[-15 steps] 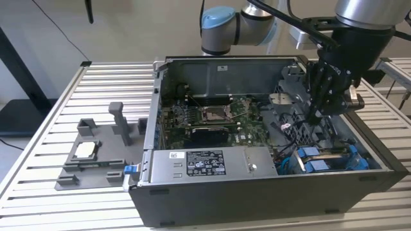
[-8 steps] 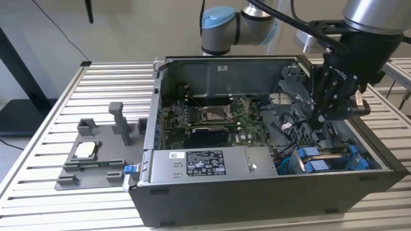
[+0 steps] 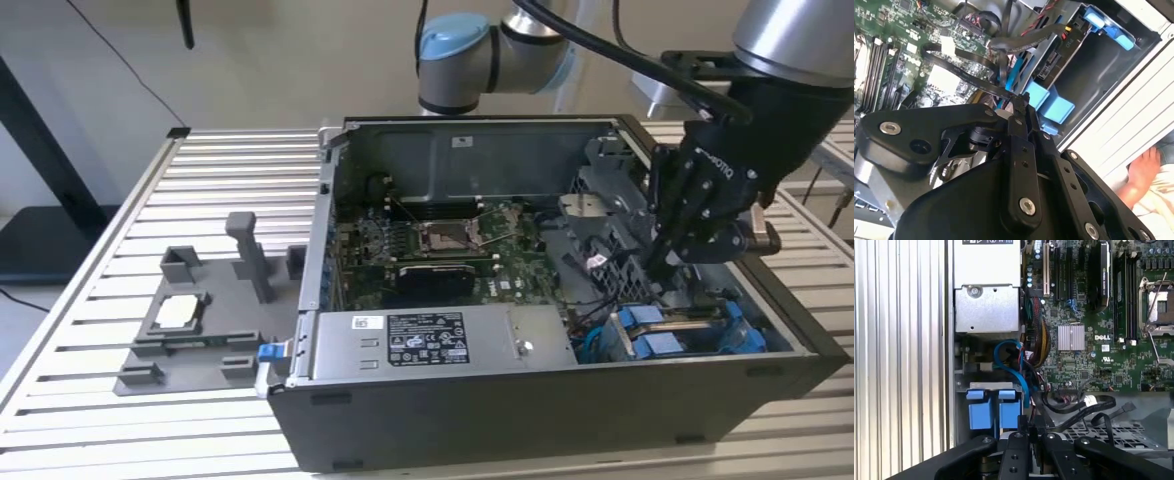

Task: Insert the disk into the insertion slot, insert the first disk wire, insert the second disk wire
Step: 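Insert the second disk wire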

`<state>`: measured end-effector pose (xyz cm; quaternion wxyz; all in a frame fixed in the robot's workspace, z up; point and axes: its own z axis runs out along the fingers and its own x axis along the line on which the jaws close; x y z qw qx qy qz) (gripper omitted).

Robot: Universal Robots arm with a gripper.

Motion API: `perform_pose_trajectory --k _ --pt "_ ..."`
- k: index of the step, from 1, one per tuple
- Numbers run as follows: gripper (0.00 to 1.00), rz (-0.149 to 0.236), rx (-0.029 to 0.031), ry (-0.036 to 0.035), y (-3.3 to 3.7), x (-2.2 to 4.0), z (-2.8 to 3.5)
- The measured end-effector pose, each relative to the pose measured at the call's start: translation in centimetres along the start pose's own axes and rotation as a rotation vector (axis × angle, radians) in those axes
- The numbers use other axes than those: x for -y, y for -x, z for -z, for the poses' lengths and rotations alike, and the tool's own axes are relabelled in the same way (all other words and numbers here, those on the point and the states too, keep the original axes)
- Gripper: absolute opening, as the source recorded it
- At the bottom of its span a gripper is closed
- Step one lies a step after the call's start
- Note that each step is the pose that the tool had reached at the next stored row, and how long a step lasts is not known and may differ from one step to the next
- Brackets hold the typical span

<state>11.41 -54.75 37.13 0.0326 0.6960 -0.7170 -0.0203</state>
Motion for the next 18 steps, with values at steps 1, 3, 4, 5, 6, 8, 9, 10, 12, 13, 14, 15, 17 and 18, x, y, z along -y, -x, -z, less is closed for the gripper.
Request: perform_pose_trajectory --k 1,3,4,5,6,8,9,10,12,13,14,15,17,18 --pt "0.16 0.0 0.0011 0.0017 -0.11 0.14 -0.06" --pt "0.16 0.001 0.0073 0.003 -0.3 0.46 -0.17" --pt "0.16 0.001 0.0126 0.0032 -0.39 0.62 -0.23" --pt "0.16 0.001 0.0178 0.0035 -0.48 0.78 -0.28" --pt "0.16 0.002 0.0228 0.0036 -0.57 0.93 -0.32" --pt "0.16 0.003 0.0337 0.004 -0.75 1.26 -0.42" --pt "0.16 0.003 0.0387 0.0042 -0.85 1.41 -0.46" --pt "0.16 0.003 0.0433 0.0045 -0.95 1.56 -0.49" --pt "0.16 0.004 0.0515 0.0051 -1.15 1.84 -0.56" --pt "0.16 0.004 0.0556 0.0055 -1.26 1.98 -0.59" --pt "0.16 0.005 0.0595 0.0057 -1.36 2.11 -0.62" --pt "0.16 0.005 0.0632 0.006 -1.46 2.22 -0.66" --pt "0.16 0.005 0.0693 0.0072 -1.63 2.45 -0.74" --pt "0.16 0.006 0.0715 0.0085 -1.7 2.57 -0.78"
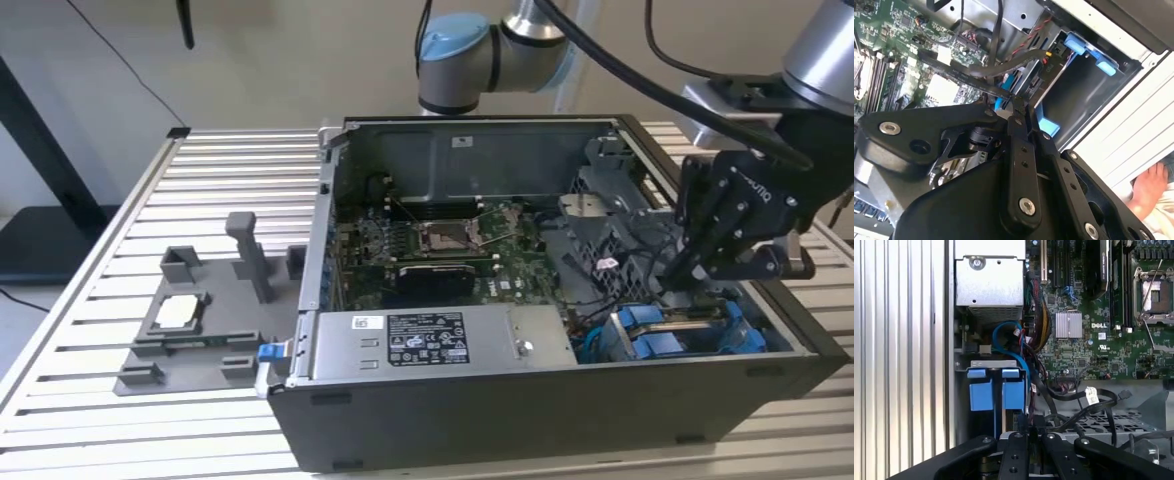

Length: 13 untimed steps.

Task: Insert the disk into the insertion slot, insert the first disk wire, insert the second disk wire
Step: 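Insert the second disk wire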

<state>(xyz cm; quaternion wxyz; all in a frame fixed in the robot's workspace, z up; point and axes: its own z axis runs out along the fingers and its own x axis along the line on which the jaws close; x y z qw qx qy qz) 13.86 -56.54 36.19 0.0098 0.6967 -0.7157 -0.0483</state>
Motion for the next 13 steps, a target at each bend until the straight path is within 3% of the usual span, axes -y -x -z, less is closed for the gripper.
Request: perform_pose_trajectory --k 6,13 --pt "0.16 0.0 0.0106 0.0122 -0.38 0.55 -0.2" --pt "0.16 -0.004 0.0122 0.0327 -0.56 1.08 -0.58"
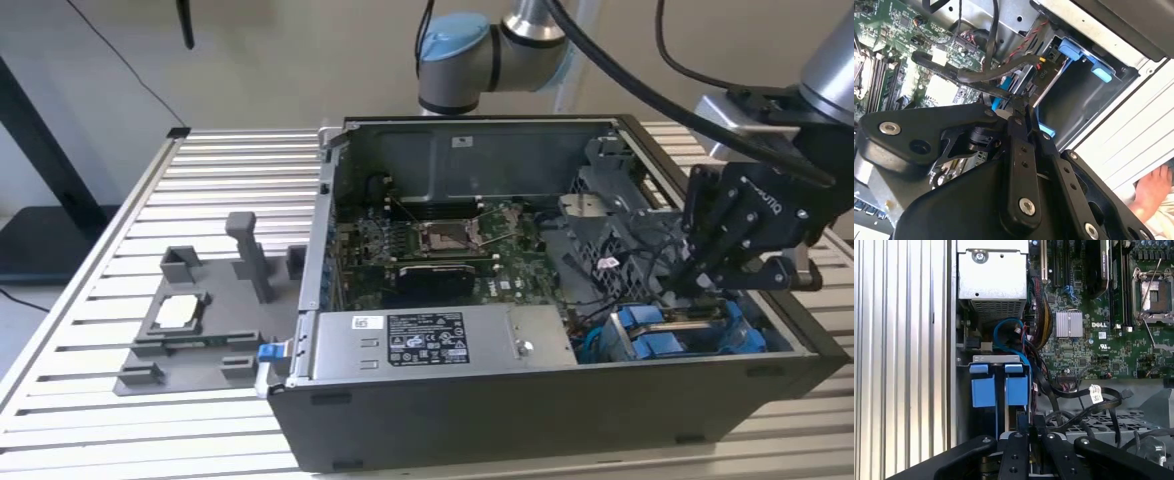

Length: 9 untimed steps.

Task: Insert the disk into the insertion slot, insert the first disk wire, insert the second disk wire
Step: 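Insert the second disk wire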

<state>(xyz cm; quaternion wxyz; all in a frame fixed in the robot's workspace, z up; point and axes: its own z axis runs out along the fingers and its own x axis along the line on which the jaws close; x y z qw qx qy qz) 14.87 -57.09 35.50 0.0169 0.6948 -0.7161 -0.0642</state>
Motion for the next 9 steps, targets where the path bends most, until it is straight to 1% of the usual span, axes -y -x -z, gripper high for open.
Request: perform_pose_trajectory --k 2,9 --pt "0.16 -0.002 -0.0001 0.0033 -0.02 0.16 -0.11" --pt "0.16 -0.009 0.0006 0.0107 -0.08 0.68 -0.38"
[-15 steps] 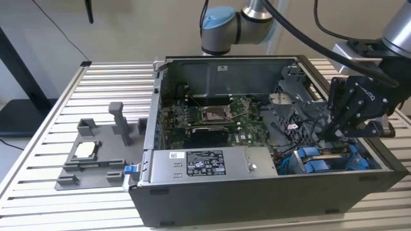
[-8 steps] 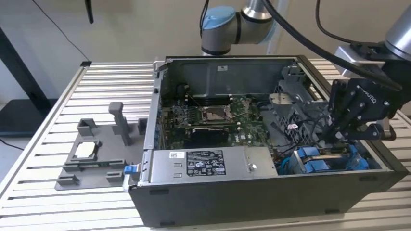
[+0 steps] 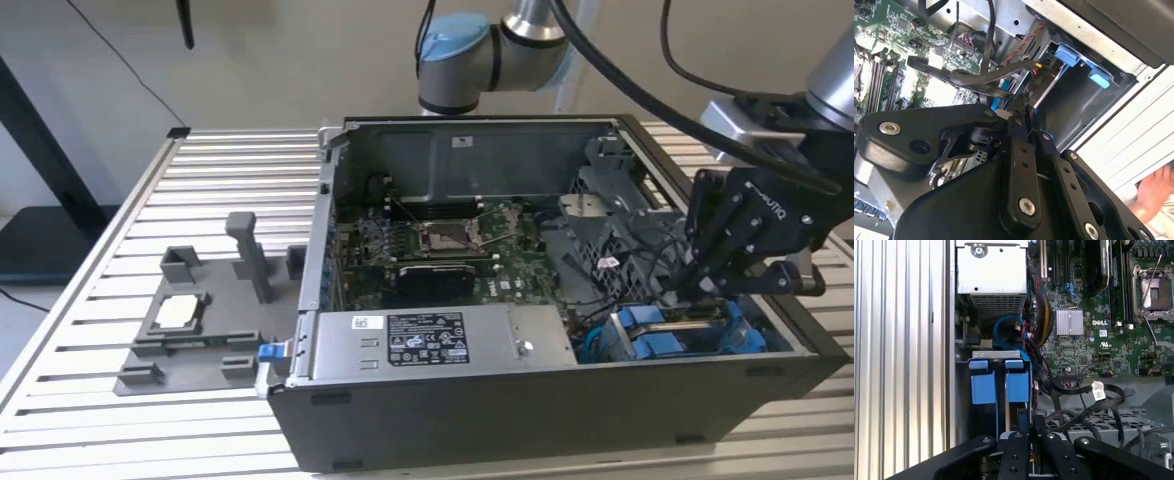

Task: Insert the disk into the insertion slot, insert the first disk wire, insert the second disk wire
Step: 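Insert the second disk wire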

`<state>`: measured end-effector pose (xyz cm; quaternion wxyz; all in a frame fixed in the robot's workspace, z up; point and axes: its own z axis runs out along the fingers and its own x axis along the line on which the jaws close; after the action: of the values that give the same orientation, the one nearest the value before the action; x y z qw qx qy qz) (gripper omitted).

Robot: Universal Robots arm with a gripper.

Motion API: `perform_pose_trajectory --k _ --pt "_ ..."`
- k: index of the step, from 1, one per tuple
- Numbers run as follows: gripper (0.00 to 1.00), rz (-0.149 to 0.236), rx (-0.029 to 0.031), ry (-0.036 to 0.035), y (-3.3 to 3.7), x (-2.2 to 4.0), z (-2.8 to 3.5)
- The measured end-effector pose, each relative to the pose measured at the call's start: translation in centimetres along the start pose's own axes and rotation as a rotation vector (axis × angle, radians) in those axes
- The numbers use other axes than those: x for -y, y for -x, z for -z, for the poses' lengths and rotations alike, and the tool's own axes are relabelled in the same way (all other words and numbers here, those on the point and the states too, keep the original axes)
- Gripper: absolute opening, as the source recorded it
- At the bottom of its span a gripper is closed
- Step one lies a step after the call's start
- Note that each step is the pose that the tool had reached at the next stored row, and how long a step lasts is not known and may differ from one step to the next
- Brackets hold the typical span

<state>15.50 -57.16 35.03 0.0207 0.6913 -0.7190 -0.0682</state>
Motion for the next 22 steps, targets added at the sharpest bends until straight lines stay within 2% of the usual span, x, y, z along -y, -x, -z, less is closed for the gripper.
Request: perform_pose_trajectory --k 8,22 --pt "0.16 -0.016 0.0018 0.004 -0.03 0.2 -0.32" --pt "0.16 -0.036 0.0044 0.0028 -0.08 0.35 -0.75"
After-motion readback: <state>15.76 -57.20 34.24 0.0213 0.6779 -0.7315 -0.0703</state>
